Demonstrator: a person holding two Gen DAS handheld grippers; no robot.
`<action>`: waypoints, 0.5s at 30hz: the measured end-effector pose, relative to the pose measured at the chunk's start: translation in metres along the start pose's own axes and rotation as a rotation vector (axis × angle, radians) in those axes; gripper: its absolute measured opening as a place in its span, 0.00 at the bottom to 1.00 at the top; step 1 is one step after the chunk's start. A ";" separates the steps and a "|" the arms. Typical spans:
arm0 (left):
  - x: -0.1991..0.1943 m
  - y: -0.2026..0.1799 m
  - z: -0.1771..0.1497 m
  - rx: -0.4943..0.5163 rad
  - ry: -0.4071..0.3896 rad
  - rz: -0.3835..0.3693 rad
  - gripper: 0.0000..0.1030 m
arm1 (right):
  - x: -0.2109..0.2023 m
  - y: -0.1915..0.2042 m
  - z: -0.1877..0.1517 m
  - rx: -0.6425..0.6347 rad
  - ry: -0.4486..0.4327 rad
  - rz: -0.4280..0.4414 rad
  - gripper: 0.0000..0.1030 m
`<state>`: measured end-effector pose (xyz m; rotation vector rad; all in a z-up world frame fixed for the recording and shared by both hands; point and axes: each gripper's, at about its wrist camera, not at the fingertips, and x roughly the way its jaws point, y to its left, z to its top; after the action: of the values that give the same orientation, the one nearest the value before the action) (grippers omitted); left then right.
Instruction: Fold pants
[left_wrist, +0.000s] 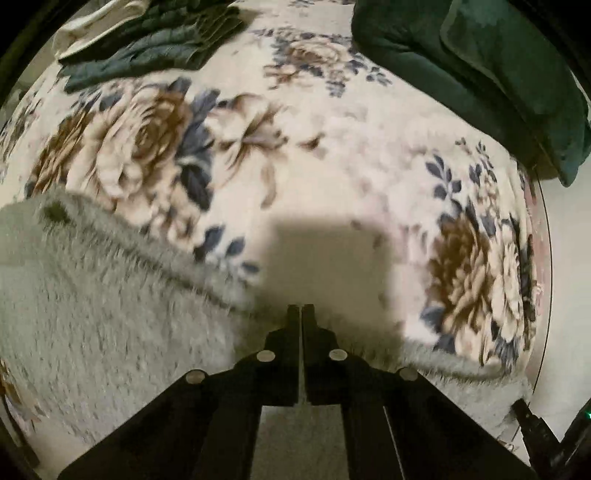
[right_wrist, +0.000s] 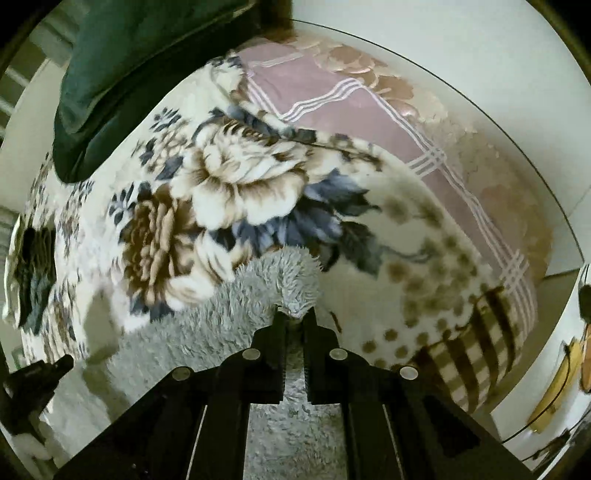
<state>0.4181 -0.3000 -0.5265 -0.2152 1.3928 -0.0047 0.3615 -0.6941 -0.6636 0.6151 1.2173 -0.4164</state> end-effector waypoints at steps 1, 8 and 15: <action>0.006 -0.004 0.005 0.020 0.015 0.024 0.01 | 0.004 0.001 0.002 -0.001 0.009 -0.002 0.08; -0.009 0.008 -0.008 0.111 -0.027 0.104 0.15 | -0.009 0.021 -0.002 -0.095 0.092 0.103 0.48; -0.018 0.063 -0.046 0.043 -0.077 0.217 0.93 | 0.027 0.181 -0.037 -0.738 0.239 0.092 0.53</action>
<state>0.3620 -0.2424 -0.5264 -0.0275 1.3324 0.1518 0.4517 -0.5306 -0.6584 0.0790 1.4459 0.1996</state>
